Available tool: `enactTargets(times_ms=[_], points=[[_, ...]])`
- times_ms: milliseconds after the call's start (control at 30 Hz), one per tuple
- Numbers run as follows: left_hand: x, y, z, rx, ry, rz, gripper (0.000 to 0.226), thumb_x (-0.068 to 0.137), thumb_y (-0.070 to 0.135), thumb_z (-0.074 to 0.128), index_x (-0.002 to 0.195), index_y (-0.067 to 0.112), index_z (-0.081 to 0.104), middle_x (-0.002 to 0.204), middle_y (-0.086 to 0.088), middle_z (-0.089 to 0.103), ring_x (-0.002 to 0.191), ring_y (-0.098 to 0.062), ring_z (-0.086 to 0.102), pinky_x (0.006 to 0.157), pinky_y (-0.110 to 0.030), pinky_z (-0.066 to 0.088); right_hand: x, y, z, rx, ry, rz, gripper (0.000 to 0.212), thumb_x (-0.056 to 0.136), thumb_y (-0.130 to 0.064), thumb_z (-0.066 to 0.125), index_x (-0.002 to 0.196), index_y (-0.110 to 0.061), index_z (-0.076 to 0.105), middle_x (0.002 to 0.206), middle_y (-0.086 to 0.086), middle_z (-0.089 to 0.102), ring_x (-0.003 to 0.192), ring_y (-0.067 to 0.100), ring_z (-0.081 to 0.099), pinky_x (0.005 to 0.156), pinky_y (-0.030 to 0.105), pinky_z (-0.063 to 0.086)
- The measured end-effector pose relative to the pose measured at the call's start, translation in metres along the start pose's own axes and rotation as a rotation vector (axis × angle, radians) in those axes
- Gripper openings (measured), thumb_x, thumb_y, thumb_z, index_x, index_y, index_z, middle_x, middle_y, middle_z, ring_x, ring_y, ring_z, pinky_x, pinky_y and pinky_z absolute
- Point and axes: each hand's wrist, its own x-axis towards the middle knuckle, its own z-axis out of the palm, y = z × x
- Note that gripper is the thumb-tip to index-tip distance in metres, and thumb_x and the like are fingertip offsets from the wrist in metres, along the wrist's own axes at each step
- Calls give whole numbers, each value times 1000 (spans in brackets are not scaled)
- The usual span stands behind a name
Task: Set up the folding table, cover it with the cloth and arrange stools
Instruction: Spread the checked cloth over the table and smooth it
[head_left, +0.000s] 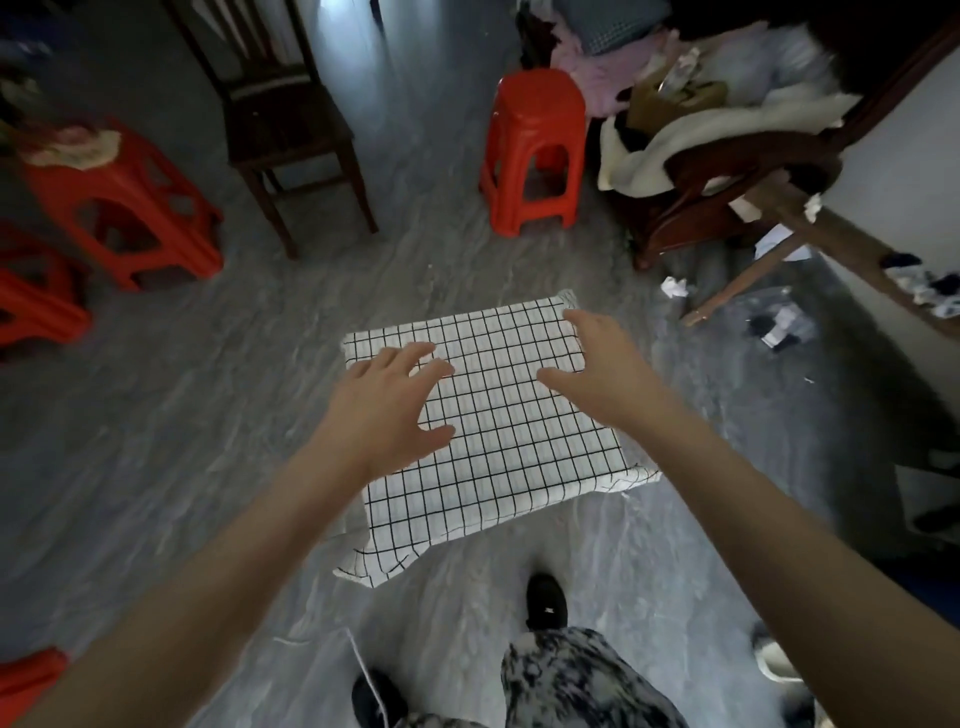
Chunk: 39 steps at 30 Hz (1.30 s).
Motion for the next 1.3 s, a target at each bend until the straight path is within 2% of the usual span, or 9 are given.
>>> enactTargets(times_ms=[167,400,600,833,1067,1300], points=[[-50,-49,-26,-7,7,36,68,79,55,65,140,35,40,155,8,25,141,-18,25,109,-41,29,-37,-66,29,-110,71,-59,78,85,-42,66,150,-19,30,156,0,30,142,20,29,114,41,30],[-124,-128,-44,-5,4,95,69,77,51,67,138,37,41,158,9,20,144,-17,18,111,-41,26,-95,-141,95,-110,72,11,77,88,-45,63,152,-21,27,161,2,20,146,21,22,114,45,29],[-141,-174,-53,-31,2,158,68,77,48,68,139,37,42,159,9,16,145,-16,15,113,-40,22,-98,-189,120,-149,107,36,76,88,-46,60,151,-22,27,161,4,20,146,22,23,114,46,30],[-101,-227,-72,-14,25,241,70,78,52,68,140,36,41,159,9,17,143,-16,20,112,-40,24,-55,-231,139,-226,148,112,75,88,-46,59,151,-23,27,161,5,20,145,24,23,114,49,28],[-12,-278,-107,26,-3,380,69,79,54,67,140,34,40,157,7,22,140,-19,28,108,-42,30,12,-261,132,-184,199,247,72,87,-44,60,149,-25,28,159,4,22,142,26,28,113,51,29],[69,-330,-127,34,-19,441,68,78,51,68,139,34,41,156,7,23,137,-19,31,106,-43,32,81,-294,124,-181,240,288,66,87,-42,59,145,-25,33,153,1,30,135,25,35,108,48,33]])
